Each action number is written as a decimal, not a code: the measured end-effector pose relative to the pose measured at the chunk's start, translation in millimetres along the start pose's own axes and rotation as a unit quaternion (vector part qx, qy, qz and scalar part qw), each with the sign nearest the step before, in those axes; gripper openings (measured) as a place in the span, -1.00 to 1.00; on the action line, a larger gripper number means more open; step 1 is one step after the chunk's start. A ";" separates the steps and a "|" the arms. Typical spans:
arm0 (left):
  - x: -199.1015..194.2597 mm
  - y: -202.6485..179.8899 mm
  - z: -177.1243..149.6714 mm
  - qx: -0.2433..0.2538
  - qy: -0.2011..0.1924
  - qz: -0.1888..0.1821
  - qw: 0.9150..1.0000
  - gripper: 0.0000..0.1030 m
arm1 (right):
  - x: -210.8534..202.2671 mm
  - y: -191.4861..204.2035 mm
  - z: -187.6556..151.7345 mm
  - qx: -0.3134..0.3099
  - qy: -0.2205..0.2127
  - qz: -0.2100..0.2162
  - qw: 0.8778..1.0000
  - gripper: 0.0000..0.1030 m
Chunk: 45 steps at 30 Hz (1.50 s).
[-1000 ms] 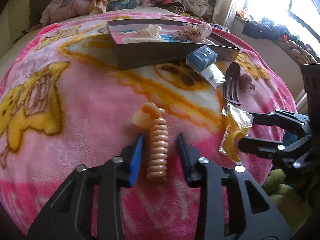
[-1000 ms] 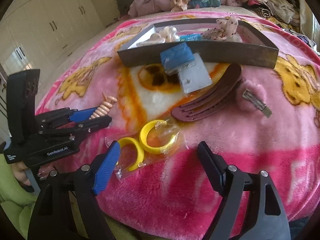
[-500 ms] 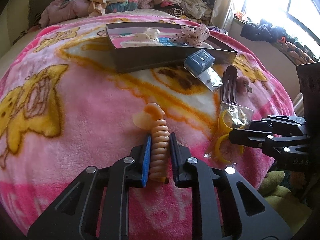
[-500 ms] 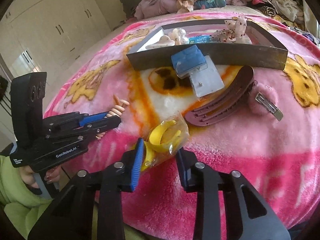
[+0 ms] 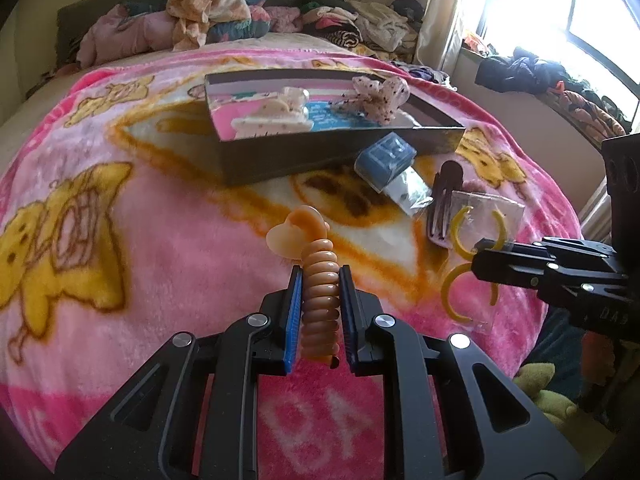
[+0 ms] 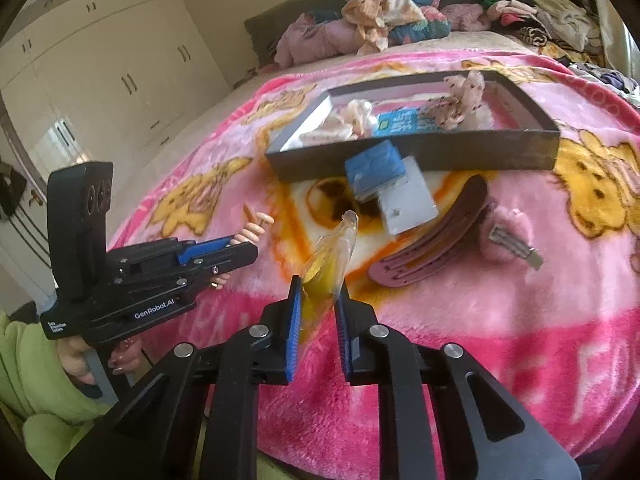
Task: Organize jewelry
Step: 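Close left tool on peach coiled hair tie while right tool grasps yellow-ring bag, then carry hair tie into box and open left tool while right tool releases ring bag there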
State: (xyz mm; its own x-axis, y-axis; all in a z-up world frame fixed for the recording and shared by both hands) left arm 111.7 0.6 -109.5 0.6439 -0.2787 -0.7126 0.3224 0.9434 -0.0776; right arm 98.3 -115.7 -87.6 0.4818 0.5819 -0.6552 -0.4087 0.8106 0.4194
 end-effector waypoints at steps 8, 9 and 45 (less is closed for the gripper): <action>1.3 -10.2 18.9 0.012 -0.014 -0.005 1.000 -0.78 | -18.0 -20.1 10.2 0.019 -0.028 -0.013 0.999 -0.70; 1.9 -11.8 22.1 0.013 -0.017 -0.006 1.000 -0.78 | -19.8 -21.7 11.0 0.021 -0.030 -0.014 0.999 -0.70; 30.2 -46.5 100.3 0.013 -0.072 -0.039 0.997 -0.78 | -54.9 -88.8 63.7 0.065 -0.113 -0.091 0.987 -0.70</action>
Point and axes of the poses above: each gripper's, at about its wrist camera, not at the fingertips, and x roughly the way its jaws point, y to its left, z to its top, the point moved 6 cm from there along x, roughly the way its jaws point, and after that the axes turned 6 degrees about x, right-handed, at the moved point
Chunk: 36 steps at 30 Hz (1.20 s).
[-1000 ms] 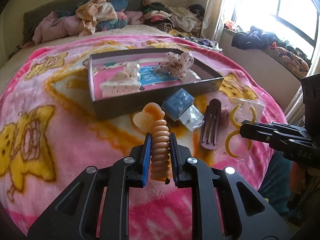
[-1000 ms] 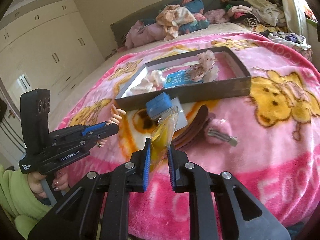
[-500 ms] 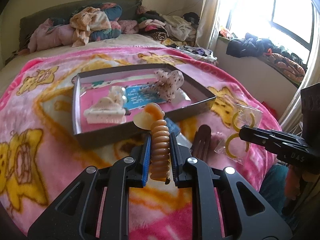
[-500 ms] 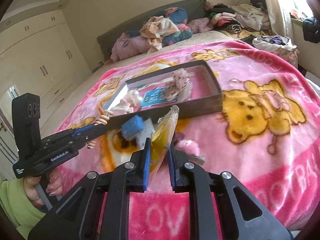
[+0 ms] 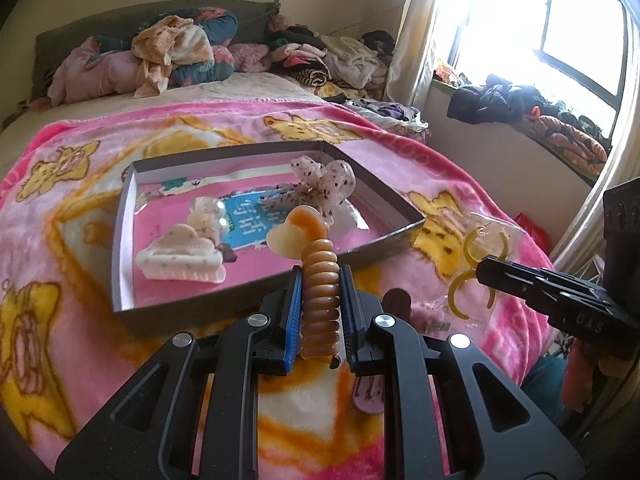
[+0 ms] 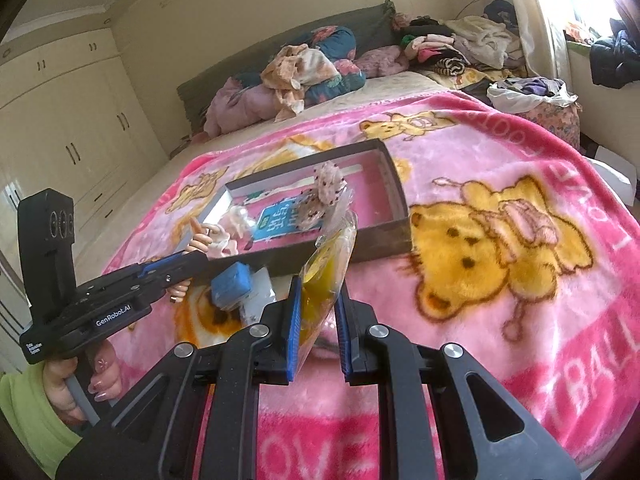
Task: Organize jewelry
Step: 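Carry hair tie into box and open left tool while right tool releases ring bag there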
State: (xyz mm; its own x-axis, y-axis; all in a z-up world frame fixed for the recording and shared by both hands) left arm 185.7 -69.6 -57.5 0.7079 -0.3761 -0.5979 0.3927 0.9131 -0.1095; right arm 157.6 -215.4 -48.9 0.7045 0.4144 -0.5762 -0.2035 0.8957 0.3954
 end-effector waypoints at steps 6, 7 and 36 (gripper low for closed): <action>12.1 -0.1 11.5 -0.006 -0.004 -0.002 1.000 -0.78 | 5.5 -10.3 15.0 0.007 -0.010 -0.005 1.000 -0.70; 14.0 0.2 13.7 -0.007 -0.004 -0.002 1.000 -0.78 | 6.3 -11.9 16.5 0.008 -0.010 -0.006 1.000 -0.70; 74.6 31.1 43.5 -0.021 0.024 0.017 0.999 -0.78 | 76.2 -24.7 73.0 -0.016 0.006 -0.051 0.999 -0.70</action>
Point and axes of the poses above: each gripper's, at about its wrist camera, not at the fingertips, and x roughly the way its jaws point, y to its left, z to its top, the point moved 6 cm from there along x, roughly the way its jaws point, and after that the axes turned 6 degrees about x, right-handed, at the moved point
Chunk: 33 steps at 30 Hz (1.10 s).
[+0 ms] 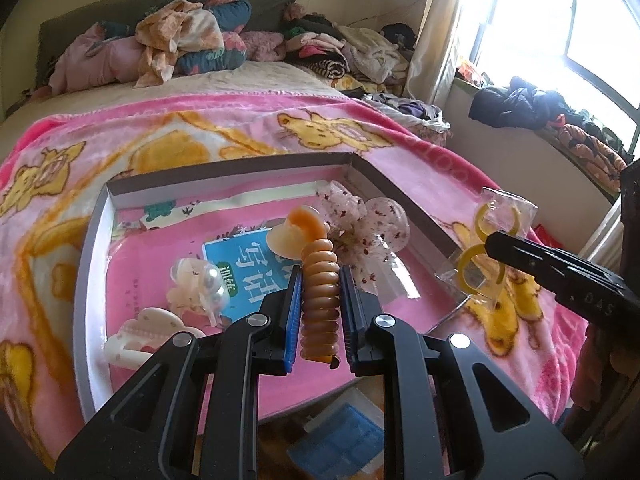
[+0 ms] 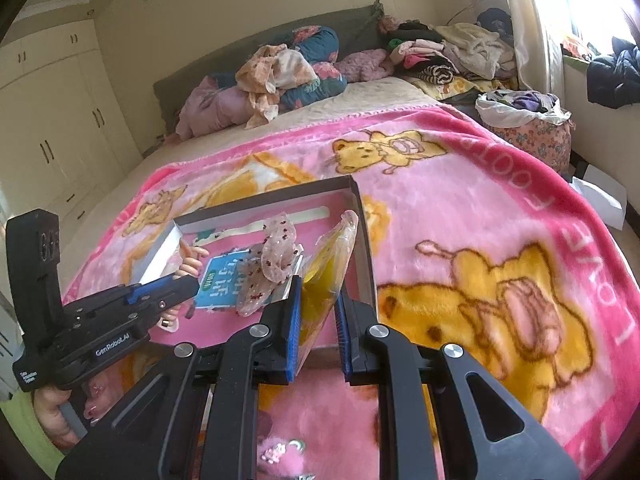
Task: Organize jewelry
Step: 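Carry hair tie into box and open left tool while right tool releases ring bag there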
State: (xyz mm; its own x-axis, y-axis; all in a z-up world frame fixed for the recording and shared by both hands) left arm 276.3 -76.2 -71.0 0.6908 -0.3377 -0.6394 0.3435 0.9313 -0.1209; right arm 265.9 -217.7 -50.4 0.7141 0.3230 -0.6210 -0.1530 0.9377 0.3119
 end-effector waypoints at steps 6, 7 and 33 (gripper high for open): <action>6.8 3.3 -2.9 -0.006 0.010 -0.001 1.000 -0.78 | 19.6 1.7 0.7 -0.007 0.018 -0.008 1.000 -0.70; 7.5 3.3 -3.2 -0.006 0.011 -0.002 1.000 -0.78 | 21.2 1.7 0.7 -0.008 0.018 -0.008 1.000 -0.70; 20.0 5.3 -14.0 -0.004 0.028 -0.002 1.000 -0.78 | 39.8 -0.7 -6.2 -0.013 0.030 -0.020 0.999 -0.12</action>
Point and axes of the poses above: each gripper's, at about its wrist camera, not at the fingertips, and x roughly the way its jaws point, y to its left, z to its top, the point moved 6 cm from there along x, roughly the way its jaws point, and after that the axes turned 6 degrees about x, right-handed, at the moved point
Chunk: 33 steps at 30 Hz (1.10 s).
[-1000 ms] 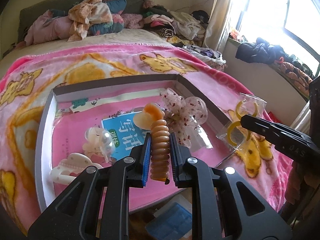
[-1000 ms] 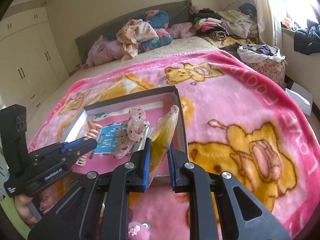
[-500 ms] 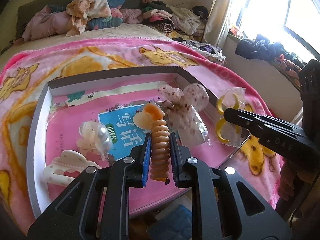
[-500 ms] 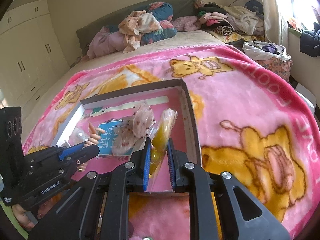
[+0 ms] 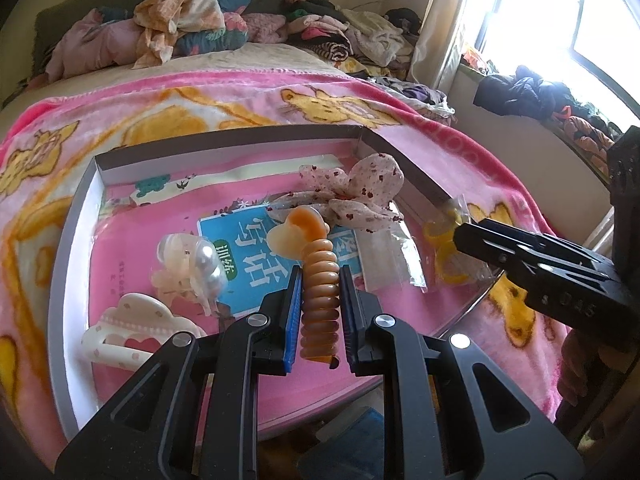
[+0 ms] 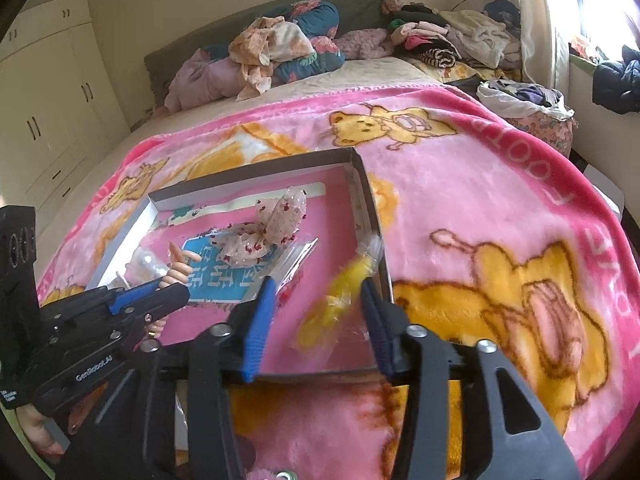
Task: Organize jewelry
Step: 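Carry hair tie into box and open left tool while right tool releases ring bag there, then withdraw both open tools toward the blue case and pink pom-pom clip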
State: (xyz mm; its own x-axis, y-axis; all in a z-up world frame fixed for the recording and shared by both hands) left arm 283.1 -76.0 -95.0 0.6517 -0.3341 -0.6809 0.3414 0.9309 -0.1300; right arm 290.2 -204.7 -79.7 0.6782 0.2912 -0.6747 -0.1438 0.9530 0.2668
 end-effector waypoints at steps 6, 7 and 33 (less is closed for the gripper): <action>0.2 0.1 -1.6 0.001 0.001 0.003 1.000 -0.78 | -13.0 -1.0 -3.4 -0.003 -0.017 0.002 1.000 0.04; -0.1 -0.2 -2.1 0.000 0.001 0.003 1.000 -0.76 | -15.6 -1.2 -4.0 -0.003 -0.020 0.002 1.000 0.06; -47.1 1.0 -3.2 -0.024 -0.040 0.006 0.999 0.67 | -75.9 -7.7 -31.7 -0.006 -0.060 0.006 0.998 0.43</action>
State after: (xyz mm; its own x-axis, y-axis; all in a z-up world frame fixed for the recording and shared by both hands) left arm 250.6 -58.9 -65.4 0.7086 -0.3320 -0.6226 0.3015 0.9402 -0.1581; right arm 217.0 -231.5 -52.3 0.7573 0.2908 -0.5848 -0.1598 0.9507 0.2658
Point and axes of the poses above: each gripper's, at about its wrist camera, not at the fingertips, and x roughly the way its jaws point, y to its left, z to its top, the point moved 6 cm from there along x, roughly the way its jaws point, and after that the axes turned 6 degrees about x, right-handed, at the moved point
